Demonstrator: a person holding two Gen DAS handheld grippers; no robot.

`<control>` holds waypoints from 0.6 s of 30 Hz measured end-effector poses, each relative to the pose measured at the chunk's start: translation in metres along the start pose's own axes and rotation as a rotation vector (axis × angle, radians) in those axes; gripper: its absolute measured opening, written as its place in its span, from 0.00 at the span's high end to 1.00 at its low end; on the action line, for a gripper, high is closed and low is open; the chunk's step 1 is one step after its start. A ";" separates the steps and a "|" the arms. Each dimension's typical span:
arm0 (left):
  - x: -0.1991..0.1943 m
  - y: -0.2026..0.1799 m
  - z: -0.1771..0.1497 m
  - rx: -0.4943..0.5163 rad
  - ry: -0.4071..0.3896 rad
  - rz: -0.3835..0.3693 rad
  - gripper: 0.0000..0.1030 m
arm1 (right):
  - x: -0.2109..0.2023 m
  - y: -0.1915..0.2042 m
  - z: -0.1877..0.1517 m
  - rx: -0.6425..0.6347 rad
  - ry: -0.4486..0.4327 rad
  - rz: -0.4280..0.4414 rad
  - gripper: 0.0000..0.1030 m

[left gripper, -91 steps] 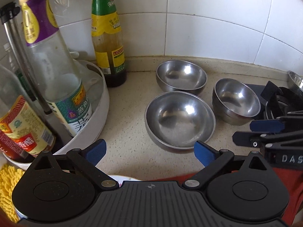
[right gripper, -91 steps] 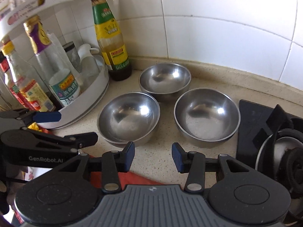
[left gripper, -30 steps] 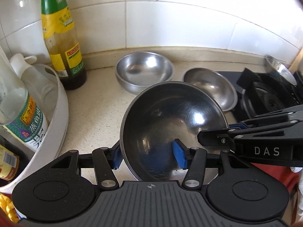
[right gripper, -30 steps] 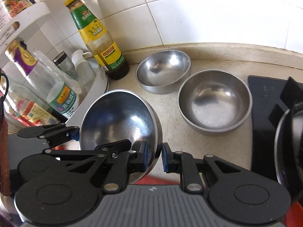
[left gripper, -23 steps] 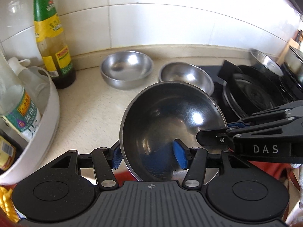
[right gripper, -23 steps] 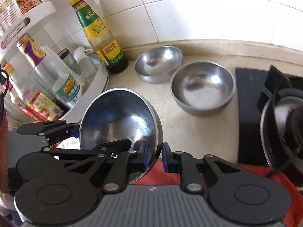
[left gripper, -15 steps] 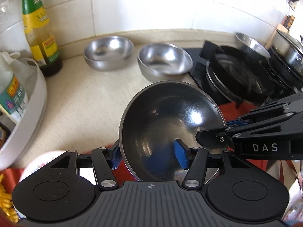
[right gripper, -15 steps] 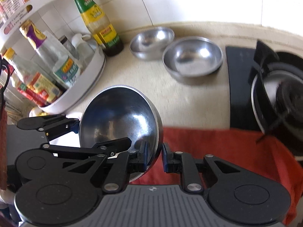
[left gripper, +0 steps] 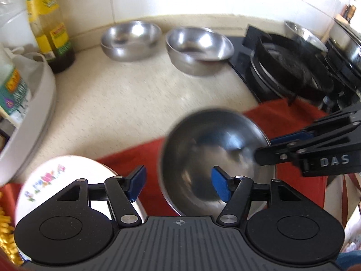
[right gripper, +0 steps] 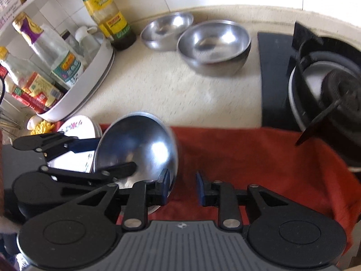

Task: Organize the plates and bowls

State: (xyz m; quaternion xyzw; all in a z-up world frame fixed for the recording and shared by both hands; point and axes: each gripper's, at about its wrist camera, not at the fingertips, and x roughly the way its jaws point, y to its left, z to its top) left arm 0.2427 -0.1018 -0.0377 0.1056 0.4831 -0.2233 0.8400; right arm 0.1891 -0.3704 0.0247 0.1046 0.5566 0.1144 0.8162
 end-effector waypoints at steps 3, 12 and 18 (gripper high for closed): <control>-0.006 0.008 0.010 -0.014 -0.025 0.019 0.30 | -0.007 -0.004 0.008 -0.021 -0.008 0.005 0.75; -0.006 0.042 0.065 -0.121 -0.086 0.069 0.27 | -0.022 -0.001 0.079 -0.116 -0.121 -0.023 0.75; 0.018 0.066 0.109 -0.204 -0.096 0.140 0.27 | 0.018 0.004 0.155 -0.113 -0.170 -0.053 0.75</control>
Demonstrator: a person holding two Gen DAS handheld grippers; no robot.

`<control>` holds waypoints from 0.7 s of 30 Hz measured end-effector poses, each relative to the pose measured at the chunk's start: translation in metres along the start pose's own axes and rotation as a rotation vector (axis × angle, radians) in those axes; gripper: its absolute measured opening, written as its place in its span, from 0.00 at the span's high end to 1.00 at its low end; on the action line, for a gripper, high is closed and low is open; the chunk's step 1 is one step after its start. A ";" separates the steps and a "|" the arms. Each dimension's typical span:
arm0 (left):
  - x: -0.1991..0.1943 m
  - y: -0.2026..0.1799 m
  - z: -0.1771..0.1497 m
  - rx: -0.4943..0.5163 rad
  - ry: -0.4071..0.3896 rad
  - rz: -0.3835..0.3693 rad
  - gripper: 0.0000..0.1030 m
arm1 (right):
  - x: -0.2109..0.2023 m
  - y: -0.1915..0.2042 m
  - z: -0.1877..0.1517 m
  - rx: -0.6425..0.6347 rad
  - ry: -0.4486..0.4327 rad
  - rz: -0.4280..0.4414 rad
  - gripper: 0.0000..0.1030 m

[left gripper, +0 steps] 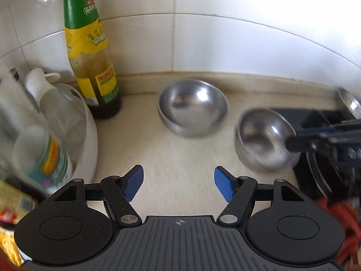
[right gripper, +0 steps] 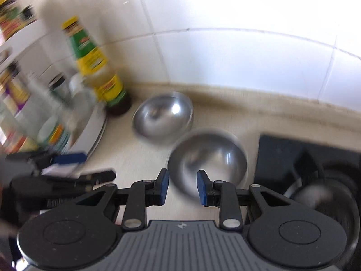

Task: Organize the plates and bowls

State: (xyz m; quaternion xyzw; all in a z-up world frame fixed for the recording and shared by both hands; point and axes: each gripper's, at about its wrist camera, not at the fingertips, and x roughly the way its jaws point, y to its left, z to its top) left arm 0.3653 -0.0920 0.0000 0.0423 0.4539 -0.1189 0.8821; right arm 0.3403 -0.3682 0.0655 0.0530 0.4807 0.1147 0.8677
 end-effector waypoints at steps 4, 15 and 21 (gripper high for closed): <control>0.028 0.010 0.024 -0.061 0.011 0.039 0.26 | 0.042 0.001 0.034 -0.011 0.002 0.013 0.75; 0.101 0.024 0.056 -0.157 0.090 0.041 0.39 | 0.125 -0.010 0.059 0.010 0.126 0.044 0.75; 0.113 0.026 0.057 -0.173 0.092 -0.011 0.59 | 0.136 -0.011 0.055 0.003 0.142 0.028 0.85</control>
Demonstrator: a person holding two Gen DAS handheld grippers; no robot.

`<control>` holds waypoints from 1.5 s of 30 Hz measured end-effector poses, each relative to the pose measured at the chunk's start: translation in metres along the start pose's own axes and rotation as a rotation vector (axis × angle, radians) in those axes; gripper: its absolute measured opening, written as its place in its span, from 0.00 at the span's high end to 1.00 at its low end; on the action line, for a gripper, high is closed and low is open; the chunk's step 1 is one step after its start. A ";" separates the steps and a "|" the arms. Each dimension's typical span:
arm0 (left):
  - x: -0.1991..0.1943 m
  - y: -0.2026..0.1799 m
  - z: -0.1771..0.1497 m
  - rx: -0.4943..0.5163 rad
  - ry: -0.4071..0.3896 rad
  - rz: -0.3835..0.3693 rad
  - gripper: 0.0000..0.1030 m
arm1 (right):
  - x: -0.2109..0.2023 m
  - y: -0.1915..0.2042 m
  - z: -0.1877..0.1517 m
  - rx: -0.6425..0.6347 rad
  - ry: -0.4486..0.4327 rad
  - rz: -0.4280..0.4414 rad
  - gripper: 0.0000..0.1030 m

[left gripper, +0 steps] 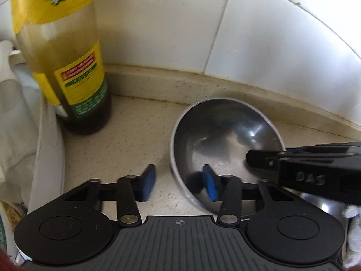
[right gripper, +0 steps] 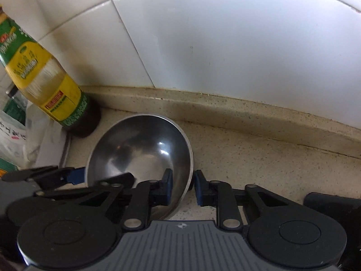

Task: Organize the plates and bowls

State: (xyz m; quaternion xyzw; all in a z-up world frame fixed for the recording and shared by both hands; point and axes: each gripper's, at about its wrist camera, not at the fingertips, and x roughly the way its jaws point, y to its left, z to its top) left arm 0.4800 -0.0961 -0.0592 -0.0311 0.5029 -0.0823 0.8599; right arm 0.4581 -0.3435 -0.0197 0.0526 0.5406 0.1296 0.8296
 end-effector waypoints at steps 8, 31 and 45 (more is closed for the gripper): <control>-0.015 -0.008 -0.003 0.032 -0.013 0.005 0.64 | -0.013 -0.001 0.002 0.021 -0.025 0.026 0.85; -0.169 -0.041 -0.056 0.136 -0.200 -0.073 0.58 | -0.171 0.042 -0.075 -0.010 -0.195 -0.013 0.85; -0.193 -0.035 -0.116 0.236 -0.155 -0.183 0.56 | -0.191 0.067 -0.159 0.102 -0.144 -0.065 0.84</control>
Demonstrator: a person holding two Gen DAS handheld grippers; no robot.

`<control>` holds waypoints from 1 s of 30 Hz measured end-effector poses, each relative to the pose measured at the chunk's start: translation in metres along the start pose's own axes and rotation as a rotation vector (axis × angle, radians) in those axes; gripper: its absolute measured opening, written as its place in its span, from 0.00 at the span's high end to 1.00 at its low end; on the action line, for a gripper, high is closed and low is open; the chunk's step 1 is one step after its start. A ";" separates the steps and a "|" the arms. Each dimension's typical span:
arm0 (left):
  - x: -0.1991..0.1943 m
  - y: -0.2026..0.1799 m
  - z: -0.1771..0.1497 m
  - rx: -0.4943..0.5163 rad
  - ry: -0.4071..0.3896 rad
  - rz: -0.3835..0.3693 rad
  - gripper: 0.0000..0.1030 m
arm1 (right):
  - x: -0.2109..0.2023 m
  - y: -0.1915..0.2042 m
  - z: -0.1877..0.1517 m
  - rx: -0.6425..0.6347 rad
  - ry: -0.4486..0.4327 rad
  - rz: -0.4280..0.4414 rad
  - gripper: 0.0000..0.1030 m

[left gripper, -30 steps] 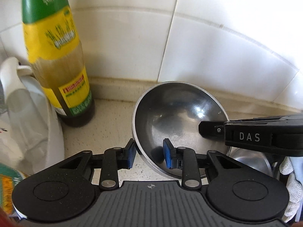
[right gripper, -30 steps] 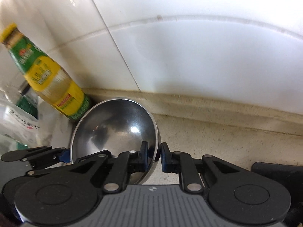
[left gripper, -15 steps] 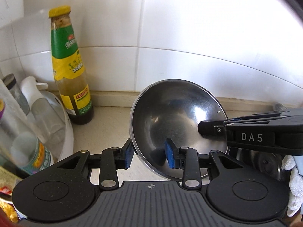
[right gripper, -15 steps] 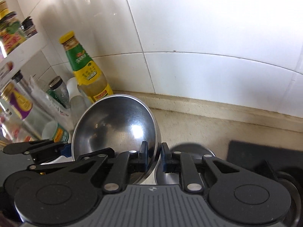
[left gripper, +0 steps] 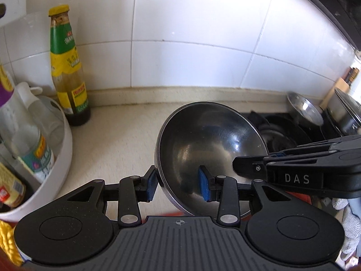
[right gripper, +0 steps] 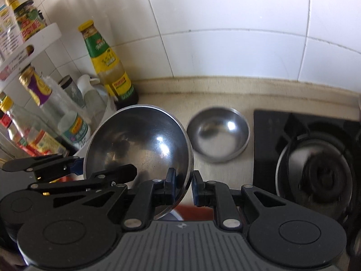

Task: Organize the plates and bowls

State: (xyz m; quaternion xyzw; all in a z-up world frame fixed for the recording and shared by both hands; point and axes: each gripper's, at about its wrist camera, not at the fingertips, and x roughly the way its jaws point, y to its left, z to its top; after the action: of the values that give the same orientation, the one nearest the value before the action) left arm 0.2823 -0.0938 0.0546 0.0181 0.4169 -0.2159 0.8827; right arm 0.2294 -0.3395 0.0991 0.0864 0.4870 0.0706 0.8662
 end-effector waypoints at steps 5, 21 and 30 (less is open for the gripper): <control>-0.010 0.001 -0.025 0.007 0.017 -0.014 0.52 | -0.006 0.003 -0.035 0.039 0.017 0.010 0.84; -0.010 0.001 -0.069 0.038 0.103 -0.035 0.51 | 0.005 0.008 -0.092 0.095 0.101 0.026 0.82; 0.000 0.003 -0.074 0.018 0.119 -0.040 0.55 | 0.009 0.006 -0.091 0.060 0.057 -0.058 0.81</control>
State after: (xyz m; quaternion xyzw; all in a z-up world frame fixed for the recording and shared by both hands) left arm 0.2293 -0.0755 0.0062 0.0306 0.4670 -0.2360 0.8516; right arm 0.1564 -0.3246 0.0466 0.0961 0.5157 0.0331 0.8507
